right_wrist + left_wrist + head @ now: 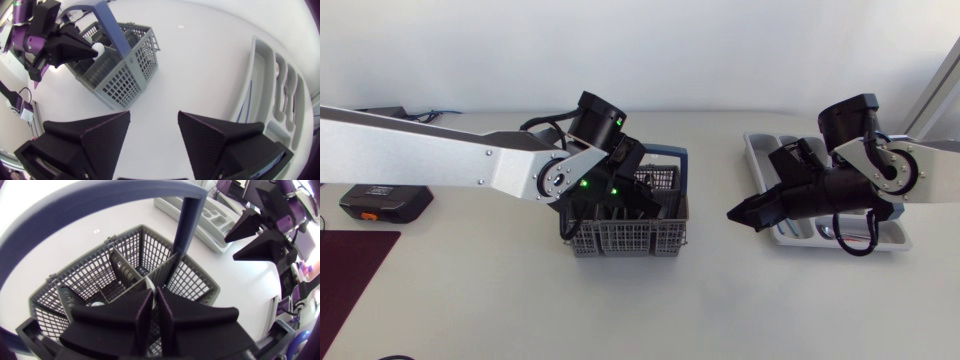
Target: Unload the cutlery basket into the drawer organizer.
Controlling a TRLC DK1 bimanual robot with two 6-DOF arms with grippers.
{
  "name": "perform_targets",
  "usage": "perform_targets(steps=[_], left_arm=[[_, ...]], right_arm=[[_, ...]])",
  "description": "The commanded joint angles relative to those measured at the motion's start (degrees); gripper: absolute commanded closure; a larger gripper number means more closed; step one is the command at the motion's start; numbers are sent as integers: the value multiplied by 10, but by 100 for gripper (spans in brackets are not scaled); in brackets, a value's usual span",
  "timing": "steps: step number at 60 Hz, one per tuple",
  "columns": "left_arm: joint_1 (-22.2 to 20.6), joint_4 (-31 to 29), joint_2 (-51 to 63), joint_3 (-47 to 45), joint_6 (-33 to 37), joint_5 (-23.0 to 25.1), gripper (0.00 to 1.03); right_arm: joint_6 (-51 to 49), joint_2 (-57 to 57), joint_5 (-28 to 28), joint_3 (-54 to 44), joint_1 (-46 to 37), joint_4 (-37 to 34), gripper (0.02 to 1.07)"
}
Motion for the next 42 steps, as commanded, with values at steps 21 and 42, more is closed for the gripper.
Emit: perform_targets(steps=[21, 42], left_arm=[[15, 70, -82, -105, -4, 32, 100], [24, 136, -203, -173, -16, 59, 100]], right_arm=[[-5, -9, -3, -1, 1, -10, 37], [-5, -15, -1, -8, 6, -10, 37]])
